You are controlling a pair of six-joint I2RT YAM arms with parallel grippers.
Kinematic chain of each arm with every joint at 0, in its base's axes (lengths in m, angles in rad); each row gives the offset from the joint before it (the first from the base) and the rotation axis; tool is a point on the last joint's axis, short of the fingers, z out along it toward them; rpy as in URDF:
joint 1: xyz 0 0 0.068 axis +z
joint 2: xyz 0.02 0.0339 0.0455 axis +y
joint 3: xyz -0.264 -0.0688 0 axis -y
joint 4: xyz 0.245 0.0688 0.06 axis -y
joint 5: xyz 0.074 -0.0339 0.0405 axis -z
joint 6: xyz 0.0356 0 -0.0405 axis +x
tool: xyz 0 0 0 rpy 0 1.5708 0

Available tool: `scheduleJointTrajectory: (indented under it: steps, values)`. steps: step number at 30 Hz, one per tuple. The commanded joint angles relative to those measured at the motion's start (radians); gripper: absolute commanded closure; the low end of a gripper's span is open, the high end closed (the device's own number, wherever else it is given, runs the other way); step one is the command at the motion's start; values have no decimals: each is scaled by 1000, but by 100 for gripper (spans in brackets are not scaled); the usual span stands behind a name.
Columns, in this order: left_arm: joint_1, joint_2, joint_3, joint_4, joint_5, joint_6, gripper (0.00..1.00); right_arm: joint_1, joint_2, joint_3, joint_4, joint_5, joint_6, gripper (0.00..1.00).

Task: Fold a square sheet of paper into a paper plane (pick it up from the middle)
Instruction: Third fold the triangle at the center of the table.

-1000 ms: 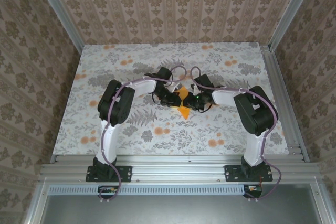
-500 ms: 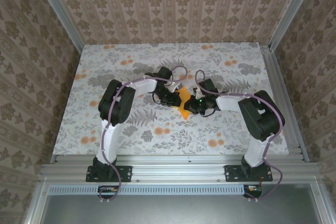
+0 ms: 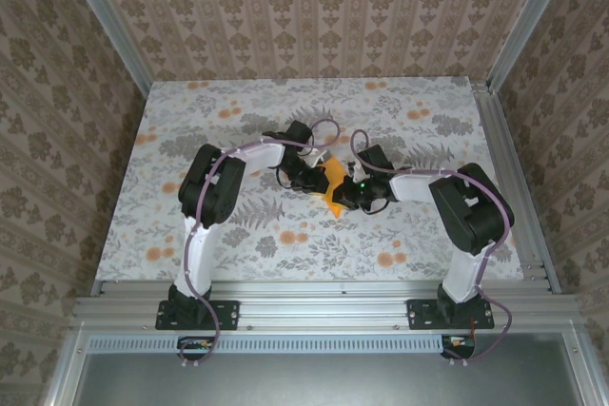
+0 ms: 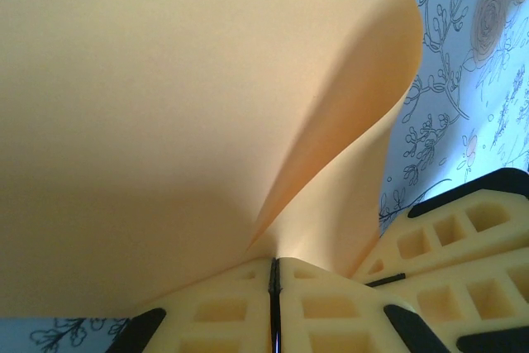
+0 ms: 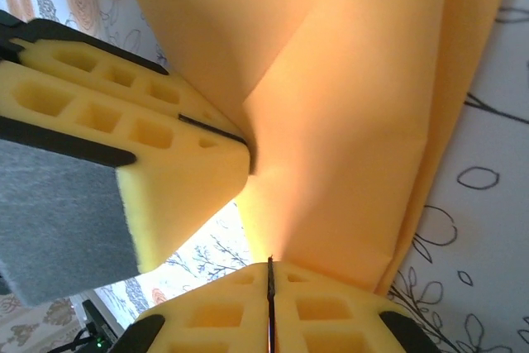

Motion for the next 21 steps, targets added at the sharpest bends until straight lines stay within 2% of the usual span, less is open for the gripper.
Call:
scheduleJointTrajectory:
  steps: [1,21]
  values:
    - [15,86,-23,-68,-136,35,90,9,14,-26,-44,-5,-30,89]
    - [22,105,-18,-83,-130,51,90,39,-99,-106,-31,-4,-1,89]
